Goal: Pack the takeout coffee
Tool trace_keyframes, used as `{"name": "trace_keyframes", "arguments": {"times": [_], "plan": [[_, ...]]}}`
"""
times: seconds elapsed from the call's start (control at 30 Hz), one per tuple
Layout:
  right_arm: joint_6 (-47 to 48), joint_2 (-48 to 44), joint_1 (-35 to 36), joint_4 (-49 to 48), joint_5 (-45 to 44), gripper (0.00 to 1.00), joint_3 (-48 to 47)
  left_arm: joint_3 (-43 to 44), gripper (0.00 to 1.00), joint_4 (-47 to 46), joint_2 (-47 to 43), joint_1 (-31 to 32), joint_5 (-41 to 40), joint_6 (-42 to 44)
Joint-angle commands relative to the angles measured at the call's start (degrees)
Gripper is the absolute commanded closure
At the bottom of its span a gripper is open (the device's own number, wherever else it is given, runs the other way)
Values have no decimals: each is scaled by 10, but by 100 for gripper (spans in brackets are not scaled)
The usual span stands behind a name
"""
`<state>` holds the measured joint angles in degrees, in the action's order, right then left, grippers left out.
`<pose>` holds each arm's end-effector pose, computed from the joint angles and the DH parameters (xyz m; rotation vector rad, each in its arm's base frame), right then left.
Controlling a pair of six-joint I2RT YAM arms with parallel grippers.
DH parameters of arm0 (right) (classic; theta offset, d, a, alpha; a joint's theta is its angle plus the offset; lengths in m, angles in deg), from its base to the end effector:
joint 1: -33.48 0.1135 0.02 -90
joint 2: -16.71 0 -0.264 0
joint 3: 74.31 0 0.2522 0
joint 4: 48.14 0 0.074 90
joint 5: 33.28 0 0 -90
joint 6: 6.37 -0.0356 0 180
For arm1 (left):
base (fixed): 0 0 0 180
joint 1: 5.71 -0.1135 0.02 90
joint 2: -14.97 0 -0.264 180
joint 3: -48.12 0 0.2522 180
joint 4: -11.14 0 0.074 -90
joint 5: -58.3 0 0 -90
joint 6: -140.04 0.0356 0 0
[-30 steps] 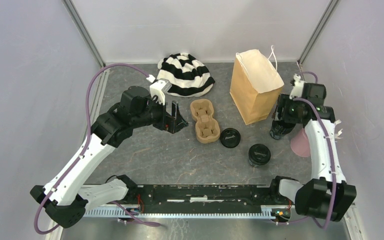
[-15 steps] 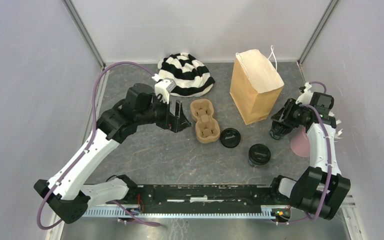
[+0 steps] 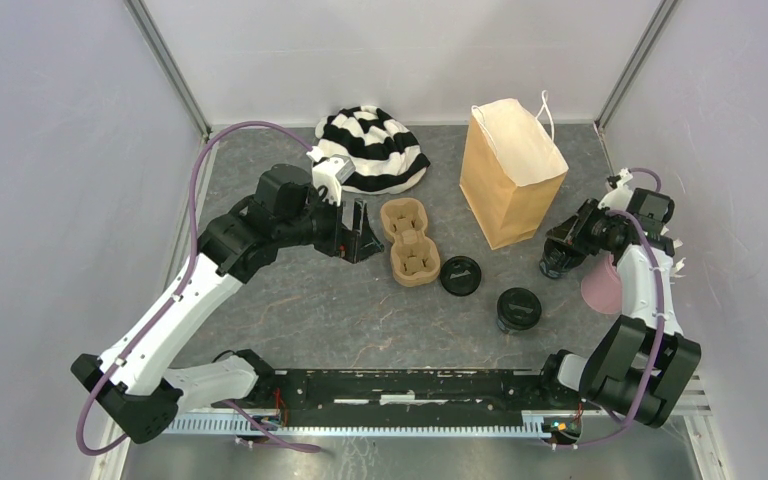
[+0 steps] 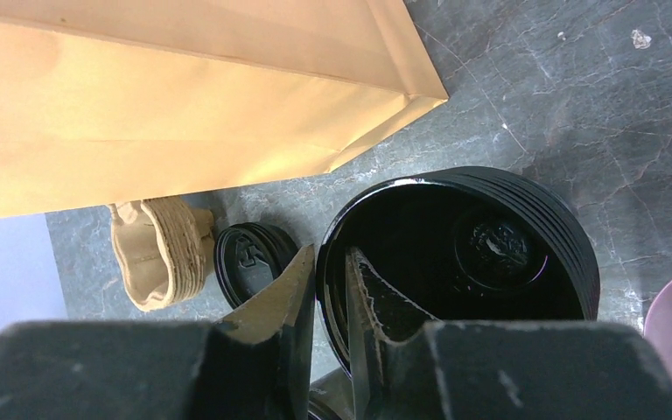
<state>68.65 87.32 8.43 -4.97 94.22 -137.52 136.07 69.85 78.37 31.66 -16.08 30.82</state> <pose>0.2333 -0.0851 0.2511 0.5277 2.2714 0.7100 0.1697 -0.1416 0.3935 0.5200 2.2115 -0.8428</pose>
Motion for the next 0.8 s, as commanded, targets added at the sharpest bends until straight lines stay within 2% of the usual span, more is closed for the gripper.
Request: {"name": "trace_keyframes", "arguments": {"times": [0.0,0.33,0.77], "plan": [[-5,1,-6,-30,23,78,4,23,6,-4,3,3,10,14],[-4,-3,-6,-22,24,88,-10,24,5,-3,4,3,10,16],[11,-15,-3,19,-8,93,-43,23,6,-5,1,3,13,17]]}}
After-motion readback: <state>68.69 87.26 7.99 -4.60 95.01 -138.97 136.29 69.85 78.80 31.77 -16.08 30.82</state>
